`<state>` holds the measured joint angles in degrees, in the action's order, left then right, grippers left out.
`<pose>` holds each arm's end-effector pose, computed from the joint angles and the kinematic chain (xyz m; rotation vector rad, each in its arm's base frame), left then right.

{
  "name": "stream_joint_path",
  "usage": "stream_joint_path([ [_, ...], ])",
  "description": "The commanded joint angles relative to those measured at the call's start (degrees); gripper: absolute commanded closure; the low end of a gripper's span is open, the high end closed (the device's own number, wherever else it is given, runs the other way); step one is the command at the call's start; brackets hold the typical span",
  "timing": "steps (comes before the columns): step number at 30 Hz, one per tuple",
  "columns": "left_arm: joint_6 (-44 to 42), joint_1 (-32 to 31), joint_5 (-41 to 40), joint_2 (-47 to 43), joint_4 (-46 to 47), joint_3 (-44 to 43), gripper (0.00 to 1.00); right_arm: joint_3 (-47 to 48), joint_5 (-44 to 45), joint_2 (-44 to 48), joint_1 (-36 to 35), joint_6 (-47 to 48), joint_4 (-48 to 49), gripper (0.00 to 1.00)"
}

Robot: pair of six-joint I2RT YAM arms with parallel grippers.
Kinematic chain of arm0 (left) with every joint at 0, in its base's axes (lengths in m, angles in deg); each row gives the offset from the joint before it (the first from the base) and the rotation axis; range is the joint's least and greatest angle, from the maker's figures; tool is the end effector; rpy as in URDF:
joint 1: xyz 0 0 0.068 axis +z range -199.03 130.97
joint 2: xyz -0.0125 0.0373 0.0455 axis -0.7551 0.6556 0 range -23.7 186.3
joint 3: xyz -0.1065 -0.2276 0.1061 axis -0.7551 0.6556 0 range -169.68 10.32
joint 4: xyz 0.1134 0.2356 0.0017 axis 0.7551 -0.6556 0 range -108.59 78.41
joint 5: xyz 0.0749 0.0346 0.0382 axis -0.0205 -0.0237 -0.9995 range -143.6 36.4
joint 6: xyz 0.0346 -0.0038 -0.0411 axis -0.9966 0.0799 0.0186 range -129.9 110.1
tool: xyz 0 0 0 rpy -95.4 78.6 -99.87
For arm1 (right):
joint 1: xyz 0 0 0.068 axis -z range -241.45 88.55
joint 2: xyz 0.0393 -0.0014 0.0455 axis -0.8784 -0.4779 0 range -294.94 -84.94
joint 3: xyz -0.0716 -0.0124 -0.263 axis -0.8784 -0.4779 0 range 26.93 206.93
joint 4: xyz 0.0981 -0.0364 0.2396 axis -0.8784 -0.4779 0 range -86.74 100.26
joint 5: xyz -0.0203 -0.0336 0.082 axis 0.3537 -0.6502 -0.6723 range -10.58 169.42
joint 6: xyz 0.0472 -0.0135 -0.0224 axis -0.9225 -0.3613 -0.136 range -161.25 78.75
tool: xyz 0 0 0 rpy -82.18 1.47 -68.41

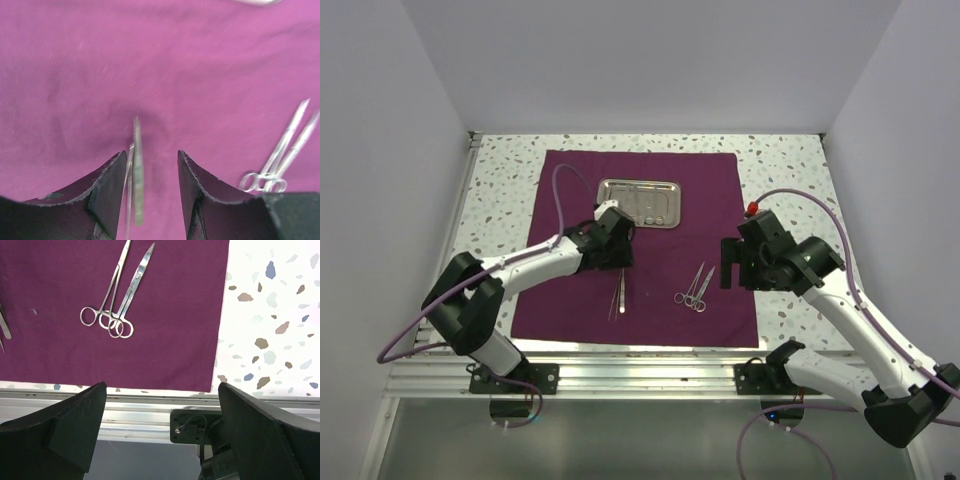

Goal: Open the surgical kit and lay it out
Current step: Place the medical item in the surgical kit, then pick up the medical item from the container.

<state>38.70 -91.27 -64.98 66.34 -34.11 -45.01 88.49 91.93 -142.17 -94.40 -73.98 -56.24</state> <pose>0.2378 -0.2063 0.1958 -0.2188 2.5716 -0.3596 0.1449 0.0846 0.3177 0.0659 2.6160 0.1104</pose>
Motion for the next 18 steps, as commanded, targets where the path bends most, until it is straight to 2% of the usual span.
stream_joint_path([
  [1, -1.8, -0.4, -2.9, 0.3, -1.1, -7.5, 0.51, 0.8, 0.9, 0.3, 0.2, 0.7, -0.9, 0.02],
  [4, -6.7, 0.6, -5.6, 2.0, -4.3, -14.6, 0.49, 0.7, 0.8, -0.9, 0.2, -0.2, 0.1, 0.02],
  [6, -11.1, 3.5, -6.0, 3.6, -5.1, -18.5, 0.48, 0.6, 0.9, -1.6, 0.2, -0.8, 1.0, 0.02],
  [12, -22.5, 12.3, -3.7, 15.9, -7.3, -35.1, 0.51, 1.5, 2.0, -5.2, 0.1, -3.5, 3.4, 0.02],
  [16, -27.5, 14.9, -3.7, 26.2, -9.0, -46.2, 0.51, 2.9, 3.2, -7.6, 0.2, -4.7, 4.0, 0.03],
  [18, -28.7, 16.3, -3.0, 28.9, -9.3, -48.6, 0.52, 3.7, 3.9, -9.0, 0.2, -4.9, 4.3, 0.02],
])
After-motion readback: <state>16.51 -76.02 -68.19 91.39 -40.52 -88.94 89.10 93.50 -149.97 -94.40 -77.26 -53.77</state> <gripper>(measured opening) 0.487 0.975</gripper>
